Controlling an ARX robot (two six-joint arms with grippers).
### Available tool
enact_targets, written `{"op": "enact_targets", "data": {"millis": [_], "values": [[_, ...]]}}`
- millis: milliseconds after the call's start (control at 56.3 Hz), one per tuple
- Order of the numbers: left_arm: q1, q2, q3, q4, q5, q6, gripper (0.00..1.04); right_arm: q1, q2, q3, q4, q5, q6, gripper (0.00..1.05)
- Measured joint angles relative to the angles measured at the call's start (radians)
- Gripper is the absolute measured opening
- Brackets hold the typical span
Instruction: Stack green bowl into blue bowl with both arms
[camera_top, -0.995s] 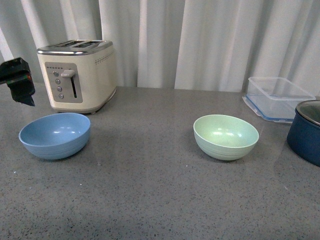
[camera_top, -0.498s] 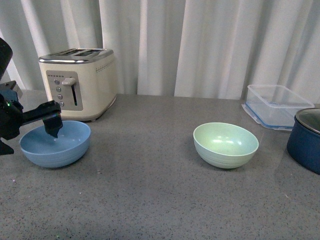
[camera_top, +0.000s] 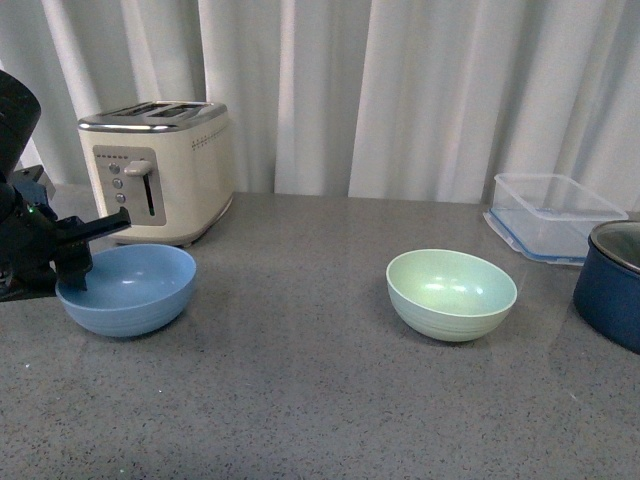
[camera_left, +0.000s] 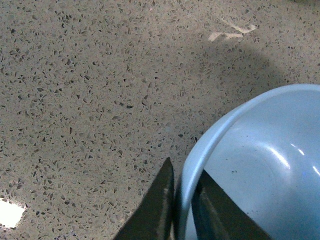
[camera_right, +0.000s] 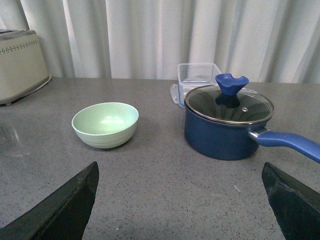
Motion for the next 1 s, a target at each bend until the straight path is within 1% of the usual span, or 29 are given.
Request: {"op": "enact_targets", "data": {"millis": [18,53,196,391,711,995], "values": [[0.001,0.0,0.0,-0.003,0.005,0.0,0.09,0.0,0.0,0.0,0.0,0.0,0.0,0.95],[0.002,0.0,0.0,-0.006,0.008,-0.005,0.03,0.0,0.0,0.0,0.0,0.0,0.0,0.95],[0.002,-0.012,0.0,-0.011,0.042,-0.014,0.04,0.0,0.0,0.0,0.0,0.0,0.0,0.95],[-0.021,-0.063,0.0,-0.011,0.061,-0.022,0.04,0.0,0.0,0.0,0.0,0.0,0.0,0.95],[-0.131,-0.079,0.072,-0.026,0.092,-0.038,0.04,0.0,0.0,0.0,0.0,0.0,0.0,0.95],[-0.204,-0.014,0.153,-0.047,0.089,-0.043,0.04,0.0,0.0,0.0,0.0,0.0,0.0,0.95]]}}
